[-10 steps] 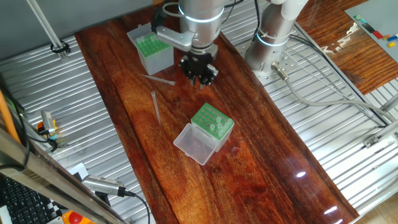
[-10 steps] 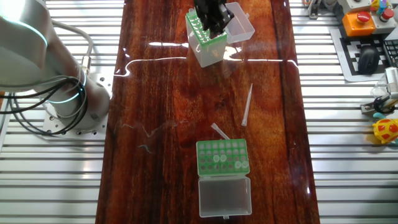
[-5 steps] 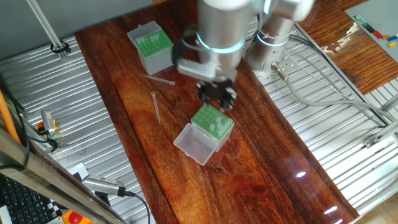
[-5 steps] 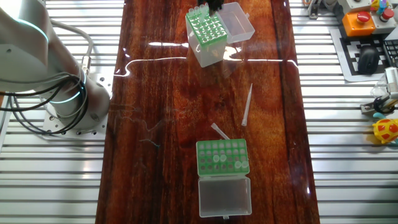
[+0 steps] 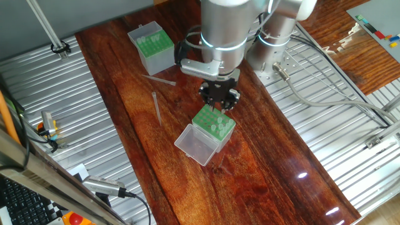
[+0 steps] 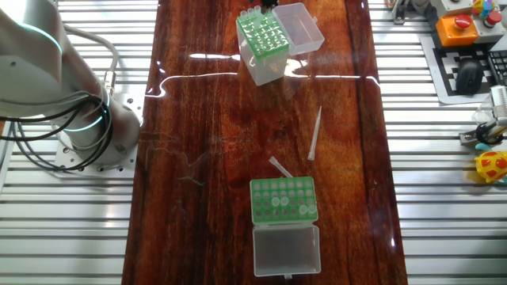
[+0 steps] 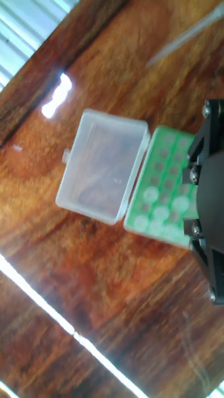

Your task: Transfer all large pipette tips from one holder to another

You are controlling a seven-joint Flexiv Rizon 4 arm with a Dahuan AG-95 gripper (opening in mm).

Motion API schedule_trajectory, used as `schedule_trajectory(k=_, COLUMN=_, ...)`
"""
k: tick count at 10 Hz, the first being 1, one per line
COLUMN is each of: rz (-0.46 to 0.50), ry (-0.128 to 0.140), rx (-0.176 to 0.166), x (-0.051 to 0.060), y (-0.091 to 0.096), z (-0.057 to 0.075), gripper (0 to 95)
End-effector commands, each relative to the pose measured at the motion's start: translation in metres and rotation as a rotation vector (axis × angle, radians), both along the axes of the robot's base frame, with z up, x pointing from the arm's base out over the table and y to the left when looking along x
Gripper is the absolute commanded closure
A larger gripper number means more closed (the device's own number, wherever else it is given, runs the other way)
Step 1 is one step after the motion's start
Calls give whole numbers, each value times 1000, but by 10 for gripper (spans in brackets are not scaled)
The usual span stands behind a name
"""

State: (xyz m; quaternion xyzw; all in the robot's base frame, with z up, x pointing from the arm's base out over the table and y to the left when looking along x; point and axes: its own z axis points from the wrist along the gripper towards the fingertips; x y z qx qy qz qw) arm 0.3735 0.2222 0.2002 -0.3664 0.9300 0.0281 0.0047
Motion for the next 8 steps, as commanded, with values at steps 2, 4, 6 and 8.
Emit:
schedule_trajectory(k=2, rz=-24, ry=-16, rx=-19, x=4, y=-8, z=-15, gripper=570)
schedule_trajectory(k=4, rz=-21, ry=-19, rx=-18, x=4, y=-14, z=-20, gripper=570)
schedule_trajectory(k=6, rz=-39, ry=-17, rx=-11, x=-2, y=-15, z=-25, gripper=570)
schedule_trajectory(k=8, rz=-41, ry=-19, rx=-12, x=-6, y=-15, z=-30, gripper=570)
